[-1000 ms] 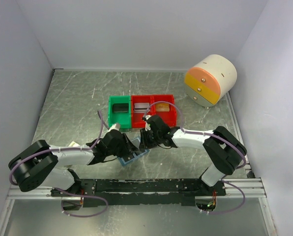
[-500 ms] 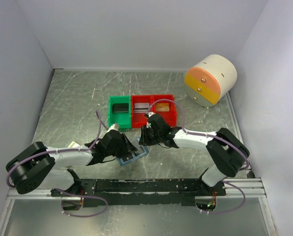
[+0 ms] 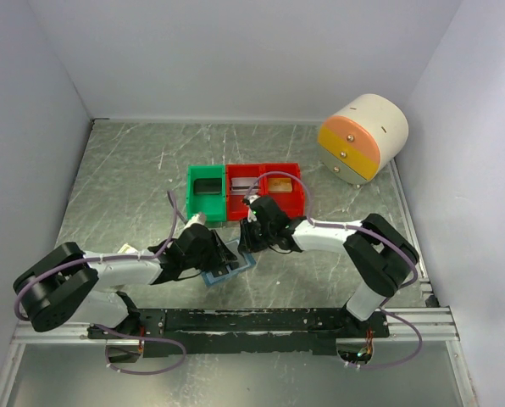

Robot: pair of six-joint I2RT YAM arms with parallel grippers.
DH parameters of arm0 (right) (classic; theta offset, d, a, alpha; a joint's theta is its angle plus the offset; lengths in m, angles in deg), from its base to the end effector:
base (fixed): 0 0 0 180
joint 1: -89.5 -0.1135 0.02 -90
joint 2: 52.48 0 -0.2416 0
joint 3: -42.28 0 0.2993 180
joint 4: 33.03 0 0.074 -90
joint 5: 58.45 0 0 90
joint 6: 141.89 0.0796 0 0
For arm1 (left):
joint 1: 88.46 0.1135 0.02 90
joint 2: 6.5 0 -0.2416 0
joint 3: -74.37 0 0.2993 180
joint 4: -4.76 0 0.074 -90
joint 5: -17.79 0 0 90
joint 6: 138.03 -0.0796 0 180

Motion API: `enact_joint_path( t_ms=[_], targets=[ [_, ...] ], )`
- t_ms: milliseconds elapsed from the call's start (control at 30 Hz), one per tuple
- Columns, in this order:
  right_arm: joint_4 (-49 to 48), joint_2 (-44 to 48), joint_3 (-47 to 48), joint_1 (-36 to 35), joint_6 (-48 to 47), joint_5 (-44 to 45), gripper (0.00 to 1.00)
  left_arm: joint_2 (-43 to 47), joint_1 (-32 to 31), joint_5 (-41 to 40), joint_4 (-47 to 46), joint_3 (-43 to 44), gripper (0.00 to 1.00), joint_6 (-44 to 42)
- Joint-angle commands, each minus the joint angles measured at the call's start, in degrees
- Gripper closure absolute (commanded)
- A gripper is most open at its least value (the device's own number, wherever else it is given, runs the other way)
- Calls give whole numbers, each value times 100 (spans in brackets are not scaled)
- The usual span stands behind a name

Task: Take the credit cards out of the card holder

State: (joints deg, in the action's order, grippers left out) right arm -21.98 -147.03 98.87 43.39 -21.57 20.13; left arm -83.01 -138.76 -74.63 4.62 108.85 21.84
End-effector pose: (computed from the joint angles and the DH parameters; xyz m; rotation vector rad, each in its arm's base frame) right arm 0.2485 0.2811 0.0555 -0.4504 2.5454 0.8002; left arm 0.1944 -0.2289 0.0455 -0.4526 2.4843 -0.9504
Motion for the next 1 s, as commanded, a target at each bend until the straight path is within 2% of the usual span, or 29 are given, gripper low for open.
enact_joint_path(
  t_ms=[0, 167, 333, 367, 467, 800, 967],
  targets=[
    [408, 45, -112, -20, -295, -311, 78, -88, 1, -266, -43, -78, 45, -121],
    [495, 14, -124, -21, -388, -369, 77, -94, 6, -38, -798, -352, 50, 82],
    [484, 21, -143, -13, -391, -319, 77, -76, 25, 81, -1041, -462, 62, 226],
    [489, 11, -147, -14, -384, -283, 77, -50, 27, 71, -1034, -463, 67, 229],
    [538, -33, -114, -3, -386, -245, 77, 63, 27, 13, -827, -405, 92, 245],
    [585, -39, -89, 7, -335, -112, 77, 379, 22, -188, 369, -134, 93, 45],
    [592, -33, -88, 28, -334, -81, 77, 629, 29, -176, 532, -312, 91, -26]
  ],
)
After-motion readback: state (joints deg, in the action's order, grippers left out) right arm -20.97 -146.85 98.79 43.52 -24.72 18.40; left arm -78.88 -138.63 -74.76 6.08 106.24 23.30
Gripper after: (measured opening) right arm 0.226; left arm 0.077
